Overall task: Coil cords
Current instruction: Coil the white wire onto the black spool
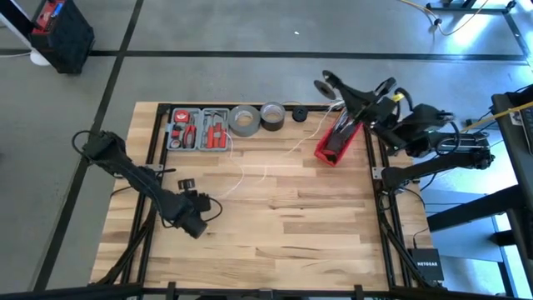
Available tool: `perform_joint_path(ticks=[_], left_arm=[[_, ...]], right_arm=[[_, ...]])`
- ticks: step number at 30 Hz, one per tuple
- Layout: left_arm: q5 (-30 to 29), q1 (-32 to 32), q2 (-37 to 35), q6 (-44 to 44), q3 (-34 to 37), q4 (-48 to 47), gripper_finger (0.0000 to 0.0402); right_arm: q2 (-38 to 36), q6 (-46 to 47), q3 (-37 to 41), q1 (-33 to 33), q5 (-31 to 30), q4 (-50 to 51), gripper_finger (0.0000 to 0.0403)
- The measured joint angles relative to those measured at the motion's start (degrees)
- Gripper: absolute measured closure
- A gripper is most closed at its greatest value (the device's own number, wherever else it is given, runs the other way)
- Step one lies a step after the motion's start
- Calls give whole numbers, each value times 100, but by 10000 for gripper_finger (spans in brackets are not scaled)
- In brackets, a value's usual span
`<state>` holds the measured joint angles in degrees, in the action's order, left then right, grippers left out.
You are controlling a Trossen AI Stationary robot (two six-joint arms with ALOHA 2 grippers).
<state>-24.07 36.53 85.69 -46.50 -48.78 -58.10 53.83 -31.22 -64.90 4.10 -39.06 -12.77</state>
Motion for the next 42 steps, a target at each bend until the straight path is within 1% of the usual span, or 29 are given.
perform_joint_path(ticks=[3,5,8,10,12,13,15,16,17,19,20,21,22,24,25,27,29,31,32,35,38,40,42], left_arm=[[-194,-1,-15,9,-508,-543,263],[-206,3,-35,12,-789,-654,262],[99,-1,-31,101,-1002,-746,262],[305,-33,-31,341,-1099,-780,262],[213,-92,-31,590,-1203,-699,262],[55,-124,-31,752,-1267,-668,262],[-492,-197,-31,1119,-1361,-479,262],[-884,-237,-33,1353,-1383,-278,262],[-1429,-277,-39,1625,-1387,0,262],[-2545,-394,-54,2105,-1354,784,262],[-2946,-480,-58,2494,-1341,1254,262],[-3181,-591,-59,2976,-1339,1710,262],[-3281,-723,-58,3516,-1334,2189,262],[-3283,-980,-57,4511,-1330,3178,262],[-3233,-1095,-59,4857,-1332,3627,262],[-2907,-1308,-61,5258,-1332,4189,262],[-2273,-1478,-61,5309,-1332,4381,262],[-1655,-1633,-61,5390,-1252,4457,262],[-1565,-1703,-61,5456,-1165,4518,262],[-1532,-1900,-172,5414,-825,4666,262],[-1527,-2069,-431,5511,-414,5755,262],[-1477,-2155,-545,5668,-162,6706,262],[-1280,-2224,-584,5767,39,7397,262]], right_arm=[[31,258,2,0,-11,504,397],[58,381,2,0,-37,728,397],[114,532,4,0,-44,935,397],[154,599,4,0,-44,1049,397],[236,739,4,0,26,1031,397],[287,837,4,0,127,980,397],[404,900,2,0,330,974,397],[494,933,2,0,421,969,397],[594,976,2,0,497,968,397],[819,1047,2,0,613,969,397],[950,1112,2,0,623,966,397],[1094,1181,2,0,618,943,397],[1226,1260,2,0,589,921,397],[1506,1324,3,0,501,889,397],[1636,1326,4,0,450,818,397],[1876,1356,4,2,358,641,397],[2057,1498,7,7,369,484,397],[2218,1621,188,50,407,61,397],[2275,1616,349,85,402,-203,397],[2349,1565,911,202,371,-1076,397],[2332,1430,1421,419,417,-2218,397],[2328,1366,1708,570,423,-2746,397],[2331,1269,1976,725,383,-3173,397]])
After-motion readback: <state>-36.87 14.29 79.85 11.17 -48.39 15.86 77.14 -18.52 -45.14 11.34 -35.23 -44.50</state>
